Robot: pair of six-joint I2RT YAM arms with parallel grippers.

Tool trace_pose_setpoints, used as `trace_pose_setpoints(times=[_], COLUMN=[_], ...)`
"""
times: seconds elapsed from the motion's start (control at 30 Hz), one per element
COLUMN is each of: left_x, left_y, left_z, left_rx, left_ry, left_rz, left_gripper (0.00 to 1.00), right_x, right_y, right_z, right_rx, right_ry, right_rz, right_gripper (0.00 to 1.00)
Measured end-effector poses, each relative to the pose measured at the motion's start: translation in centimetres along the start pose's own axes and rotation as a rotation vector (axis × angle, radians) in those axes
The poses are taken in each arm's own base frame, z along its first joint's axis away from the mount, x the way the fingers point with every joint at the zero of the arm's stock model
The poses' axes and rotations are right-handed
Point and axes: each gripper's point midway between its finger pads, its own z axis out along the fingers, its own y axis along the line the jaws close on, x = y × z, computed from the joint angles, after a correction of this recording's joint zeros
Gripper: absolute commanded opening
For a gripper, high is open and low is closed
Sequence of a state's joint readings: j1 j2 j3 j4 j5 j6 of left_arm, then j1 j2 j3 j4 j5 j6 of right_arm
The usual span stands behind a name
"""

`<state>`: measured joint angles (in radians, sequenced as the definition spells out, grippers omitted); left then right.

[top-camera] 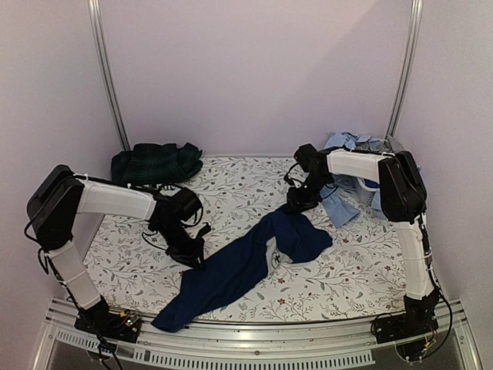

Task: Fold and stack the mixed laundry pile
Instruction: Pick up the crumpled T-shirt from the center of the board, then flatten out the crumpled T-shirt at the center of the board.

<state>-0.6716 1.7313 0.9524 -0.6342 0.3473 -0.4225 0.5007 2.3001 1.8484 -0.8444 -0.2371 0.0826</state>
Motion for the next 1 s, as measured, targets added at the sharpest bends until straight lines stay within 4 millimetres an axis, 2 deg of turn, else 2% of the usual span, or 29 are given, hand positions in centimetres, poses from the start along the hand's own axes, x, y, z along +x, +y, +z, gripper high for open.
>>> trace_pose_setpoints(times=[0.03, 0.07, 0.2, 0.27, 0.37, 0.4, 0.47, 0.53, 0.6, 0.63, 0.7, 0.77, 0.83, 0.87, 0.9, 0.93, 0.97, 1.0], left_x=[-0.2, -0.3, -2.0, -4.4, -10.0, -11.9, -14.6, -16.7, -17.9, -17.8, -16.4, -13.9, -10.3, -8.1, -5.6, -3.9, -2.7, -1.9], left_y=[0.0, 0.1, 0.6, 1.1, 2.0, 2.5, 3.0, 3.2, 2.3, 1.8, 0.3, -1.1, -3.1, -4.3, -5.4, -6.1, -6.1, -5.5], left_z=[0.2, 0.2, -0.3, -1.8, -6.1, -8.1, -11.5, -15.0, -18.6, -20.1, -22.7, -23.6, -22.8, -21.6, -20.2, -19.1, -18.3, -17.7], left_rx=[-0.003, -0.006, -0.013, -0.015, -0.007, -0.008, -0.023, -0.049, -0.059, -0.057, -0.039, -0.016, 0.005, 0.026, 0.057, 0.082, 0.089, 0.082], left_ry=[0.002, 0.006, -0.016, -0.073, -0.232, -0.298, -0.404, -0.504, -0.601, -0.642, -0.71, -0.743, -0.736, -0.708, -0.664, -0.629, -0.606, -0.588], left_rz=[0.005, 0.0, -0.021, -0.039, -0.065, -0.07, -0.064, -0.042, 0.003, 0.027, 0.087, 0.151, 0.236, 0.287, 0.328, 0.356, 0.356, 0.34], left_gripper=[0.0, 0.0, 0.0, 0.0, 0.0, 0.0, 0.0, 0.0, 0.0, 0.0, 0.0, 0.02, 0.29, 0.46, 0.66, 0.79, 0.88, 0.93], right_x=[-0.1, -0.4, -2.3, -3.6, -5.6, -6.3, -7.8, -9.5, -10.9, -11.2, -11.1, -10.4, -8.6, -7.4, -6.0, -4.6, -3.2, -2.4], right_y=[0.2, 0.3, 0.8, 0.8, 0.3, -0.1, -0.7, -1.1, -0.9, -0.8, -0.3, 0.6, 1.6, 2.2, 2.5, 2.6, 2.6, 2.5], right_z=[0.1, 0.1, -1.3, -2.4, -5.5, -6.9, -10.3, -14.2, -18.7, -20.6, -24.1, -26.4, -27.4, -27.3, -26.9, -26.3, -25.4, -24.6], right_rx=[-0.011, -0.018, -0.05, -0.066, -0.099, -0.11, -0.139, -0.168, -0.195, -0.201, -0.207, -0.218, -0.245, -0.267, -0.284, -0.298, -0.308, -0.311], right_ry=[0.001, -0.004, -0.056, -0.094, -0.178, -0.211, -0.29, -0.385, -0.489, -0.532, -0.591, -0.623, -0.619, -0.606, -0.581, -0.553, -0.518, -0.487], right_rz=[0.003, -0.002, 0.001, 0.004, 0.029, 0.041, 0.07, 0.082, 0.075, 0.068, 0.054, 0.037, 0.029, 0.031, 0.042, 0.057, 0.079, 0.101], right_gripper=[0.07, 0.01, 0.0, 0.0, 0.0, 0.0, 0.0, 0.0, 0.0, 0.0, 0.0, 0.0, 0.0, 0.05, 0.2, 0.49, 0.69, 0.79])
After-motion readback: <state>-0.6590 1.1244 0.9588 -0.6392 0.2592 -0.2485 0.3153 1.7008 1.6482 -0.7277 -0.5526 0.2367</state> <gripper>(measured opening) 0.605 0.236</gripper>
